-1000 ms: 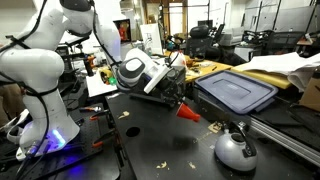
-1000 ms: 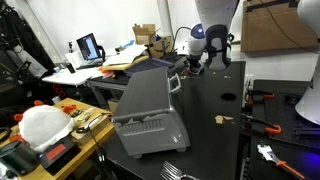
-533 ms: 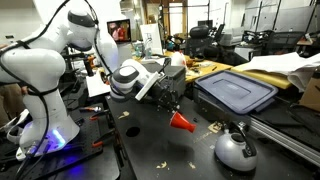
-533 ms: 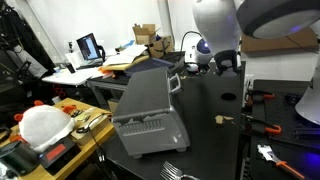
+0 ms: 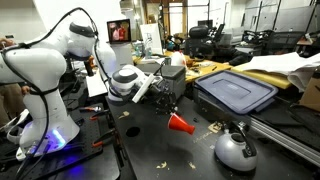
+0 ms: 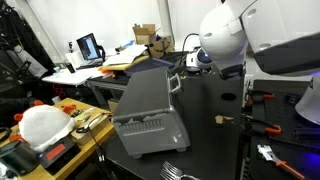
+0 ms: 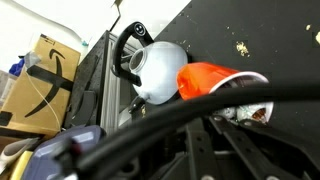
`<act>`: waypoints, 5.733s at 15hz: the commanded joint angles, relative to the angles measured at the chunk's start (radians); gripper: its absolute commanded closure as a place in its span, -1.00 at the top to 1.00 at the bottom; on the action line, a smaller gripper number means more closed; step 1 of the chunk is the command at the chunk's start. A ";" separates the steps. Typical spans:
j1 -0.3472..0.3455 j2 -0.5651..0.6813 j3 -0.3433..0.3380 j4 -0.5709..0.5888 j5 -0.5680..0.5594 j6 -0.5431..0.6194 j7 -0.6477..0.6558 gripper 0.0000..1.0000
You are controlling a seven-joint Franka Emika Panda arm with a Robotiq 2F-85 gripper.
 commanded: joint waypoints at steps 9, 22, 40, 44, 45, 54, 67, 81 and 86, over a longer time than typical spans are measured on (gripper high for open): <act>0.109 0.037 -0.156 -0.029 -0.043 -0.063 0.054 -0.98; 0.219 0.151 -0.265 -0.050 -0.066 -0.153 0.073 -0.98; 0.186 0.023 -0.299 -0.009 -0.241 -0.349 0.117 -0.98; 0.144 -0.092 -0.308 0.009 -0.248 -0.389 0.100 -0.98; 0.135 -0.130 -0.310 0.015 -0.250 -0.403 0.095 -0.98; 0.090 -0.487 -0.345 0.079 -0.287 -0.607 0.051 -0.98; -0.026 -1.004 -0.329 0.264 -0.280 -1.029 -0.013 -0.98; -0.466 -1.150 0.060 0.392 0.323 -1.200 -0.369 -0.98; -0.607 -1.031 0.174 0.477 0.621 -1.242 -0.555 -0.98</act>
